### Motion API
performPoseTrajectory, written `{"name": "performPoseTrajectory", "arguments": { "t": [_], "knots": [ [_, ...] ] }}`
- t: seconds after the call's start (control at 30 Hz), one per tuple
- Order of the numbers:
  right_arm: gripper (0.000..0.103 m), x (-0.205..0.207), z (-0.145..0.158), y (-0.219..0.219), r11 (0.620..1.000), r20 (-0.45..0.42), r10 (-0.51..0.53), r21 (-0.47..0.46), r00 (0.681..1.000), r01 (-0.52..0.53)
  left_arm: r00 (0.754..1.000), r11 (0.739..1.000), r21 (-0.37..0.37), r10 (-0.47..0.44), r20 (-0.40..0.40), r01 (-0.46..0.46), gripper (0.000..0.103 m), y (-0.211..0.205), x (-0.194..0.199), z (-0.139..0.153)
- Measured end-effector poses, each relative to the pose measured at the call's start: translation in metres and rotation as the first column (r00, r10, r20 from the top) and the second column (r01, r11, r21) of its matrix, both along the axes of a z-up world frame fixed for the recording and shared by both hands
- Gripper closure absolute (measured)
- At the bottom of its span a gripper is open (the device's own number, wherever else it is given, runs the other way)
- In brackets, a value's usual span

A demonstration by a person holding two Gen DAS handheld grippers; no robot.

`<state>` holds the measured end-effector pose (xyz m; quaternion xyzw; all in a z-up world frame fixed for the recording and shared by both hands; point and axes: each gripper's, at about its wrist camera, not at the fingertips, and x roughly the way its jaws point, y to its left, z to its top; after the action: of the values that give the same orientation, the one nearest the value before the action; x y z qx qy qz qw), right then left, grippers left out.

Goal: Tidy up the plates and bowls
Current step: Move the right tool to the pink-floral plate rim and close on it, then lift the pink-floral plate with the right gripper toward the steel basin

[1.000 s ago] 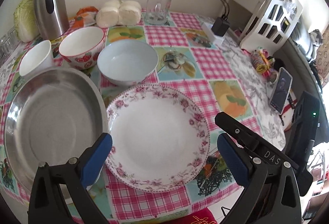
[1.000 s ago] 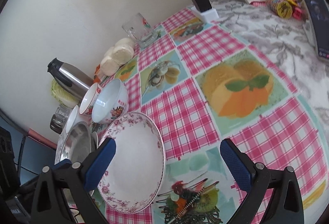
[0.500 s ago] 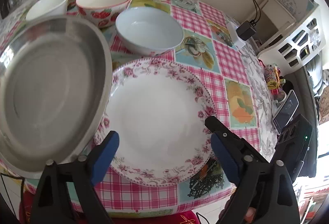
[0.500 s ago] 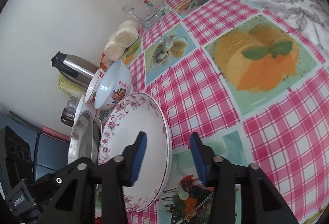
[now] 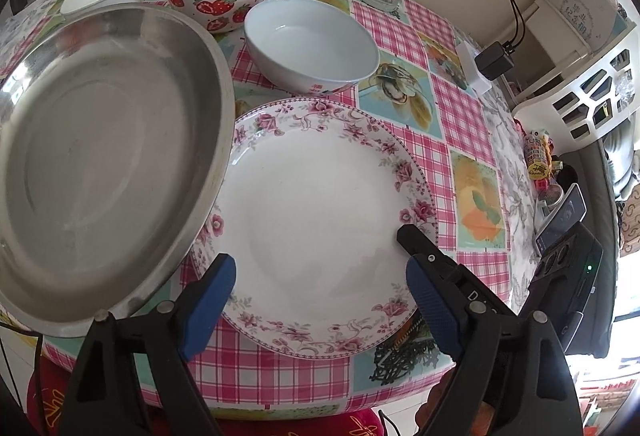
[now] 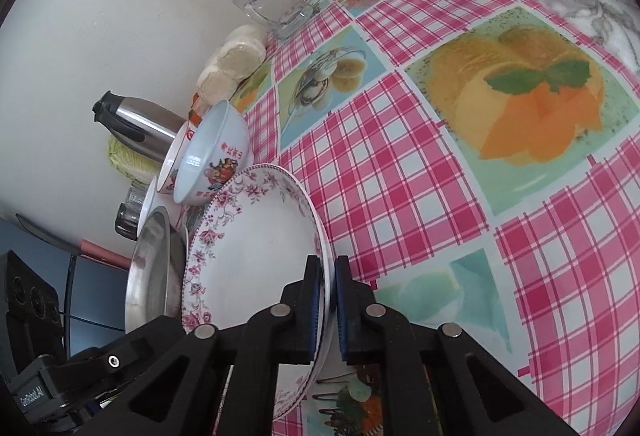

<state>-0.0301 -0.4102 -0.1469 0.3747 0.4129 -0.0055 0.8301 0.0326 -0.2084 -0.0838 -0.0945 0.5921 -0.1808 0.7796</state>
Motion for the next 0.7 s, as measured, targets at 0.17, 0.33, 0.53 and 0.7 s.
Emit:
{"name": "performPoseTrajectory", "arguments": {
  "t": [0.17, 0.33, 0.53, 0.7],
  "knots": [
    [0.095, -0.01, 0.001, -0.014, 0.999, 0.005, -0.046, -0.004, 0.999, 0.046, 1.0, 1.0, -0.003, -0.008, -0.012, 0.007, 0.015, -0.001, 0.0, -0.002],
    [0.095, -0.021, 0.002, -0.029, 0.996, 0.012, -0.091, -0.009, 0.996, 0.091, 0.999, 0.999, 0.0, -0.04, -0.007, 0.04, 0.015, -0.008, -0.002, -0.002],
    [0.095, -0.032, 0.001, -0.045, 0.991, 0.02, -0.134, 0.01, 0.991, 0.134, 0.999, 0.999, 0.013, -0.044, -0.019, 0.045, 0.016, -0.01, 0.002, -0.007],
    [0.096, -0.033, 0.002, -0.046, 0.991, 0.022, -0.137, 0.016, 0.99, 0.136, 0.996, 0.997, 0.042, -0.062, -0.064, 0.065, 0.033, -0.018, 0.008, -0.02]
  ]
}}
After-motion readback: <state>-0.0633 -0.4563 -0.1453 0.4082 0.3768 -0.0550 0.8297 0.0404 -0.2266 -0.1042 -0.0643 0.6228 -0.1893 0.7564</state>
